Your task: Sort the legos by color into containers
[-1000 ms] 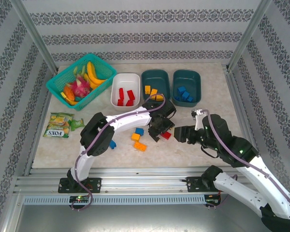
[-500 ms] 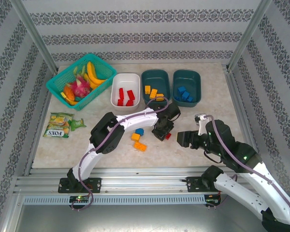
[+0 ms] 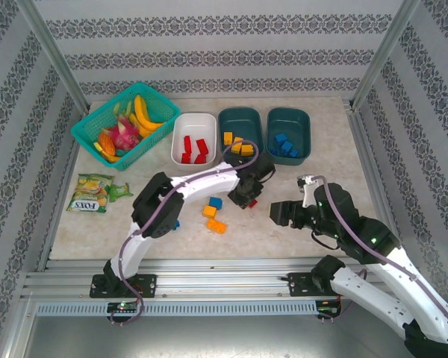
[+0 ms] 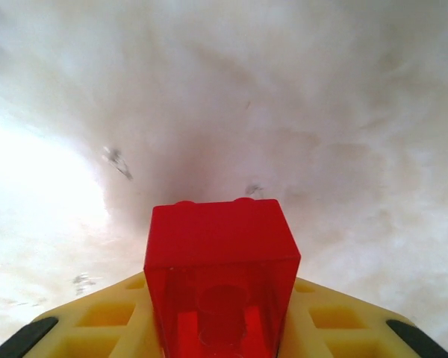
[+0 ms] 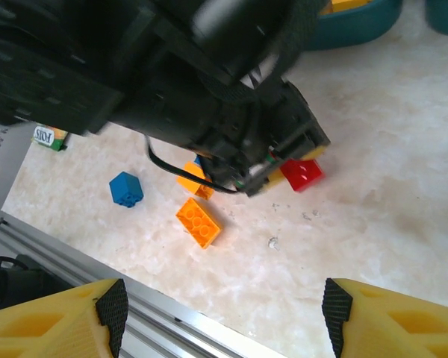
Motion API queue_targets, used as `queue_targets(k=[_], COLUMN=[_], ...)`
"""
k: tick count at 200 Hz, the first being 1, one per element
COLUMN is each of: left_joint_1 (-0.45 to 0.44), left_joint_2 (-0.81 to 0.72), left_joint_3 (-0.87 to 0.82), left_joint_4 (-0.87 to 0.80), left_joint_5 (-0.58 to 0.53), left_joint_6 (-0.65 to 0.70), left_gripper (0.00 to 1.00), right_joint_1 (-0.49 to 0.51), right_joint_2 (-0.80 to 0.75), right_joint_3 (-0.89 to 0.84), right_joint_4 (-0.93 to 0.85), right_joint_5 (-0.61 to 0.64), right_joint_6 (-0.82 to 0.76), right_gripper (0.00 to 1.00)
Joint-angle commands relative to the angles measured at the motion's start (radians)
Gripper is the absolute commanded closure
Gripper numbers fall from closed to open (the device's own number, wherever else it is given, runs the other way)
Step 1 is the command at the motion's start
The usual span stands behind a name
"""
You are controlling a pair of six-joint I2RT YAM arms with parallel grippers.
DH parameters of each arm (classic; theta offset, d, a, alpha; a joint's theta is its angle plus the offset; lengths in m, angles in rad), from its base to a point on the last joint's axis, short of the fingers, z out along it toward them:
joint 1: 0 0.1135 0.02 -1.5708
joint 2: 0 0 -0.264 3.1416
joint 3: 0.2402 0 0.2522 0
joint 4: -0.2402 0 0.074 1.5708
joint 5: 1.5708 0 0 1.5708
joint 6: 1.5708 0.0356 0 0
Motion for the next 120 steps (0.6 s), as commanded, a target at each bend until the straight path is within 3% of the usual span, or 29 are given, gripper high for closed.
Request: queue_targets(k=[1, 29, 65, 100, 120], left_joint_1=[0.078, 0.193, 0.385, 0.508, 0.553], left_joint_2=[-0.168, -0.226, -0.201, -0.029, 0.101], left_joint_3=[-0.02, 0.008, 0.045, 0.212, 0.36], left_joint_4=[-0.075, -0.078, 0.049, 0.134, 0.119], left_joint_5=[-0.118, -0.154, -0.047, 0.1, 0.162], left_joint_6=[0.189, 0.447, 0.667, 0.808, 0.841], left_gripper=[0.68, 0.7, 0.69, 0.69, 0.68], right_joint_1=[0.011, 0.011, 0.004, -0.035, -0.077], right_joint_2=[0.051, 0.161, 0.322, 0.483, 0.572], right_joint_3=[0.022, 0.031, 0.034, 0.08, 0.146], right_joint_4=[0.102, 0.239, 0.466, 0.65, 0.669], right_joint_5=[-0.063, -0.118, -0.128, -0.141, -0.186], right_joint_6=[-0.018, -0.009, 0.032, 0.06, 0.071], right_gripper=[0.28, 0.29, 0.28, 0.27, 0.27])
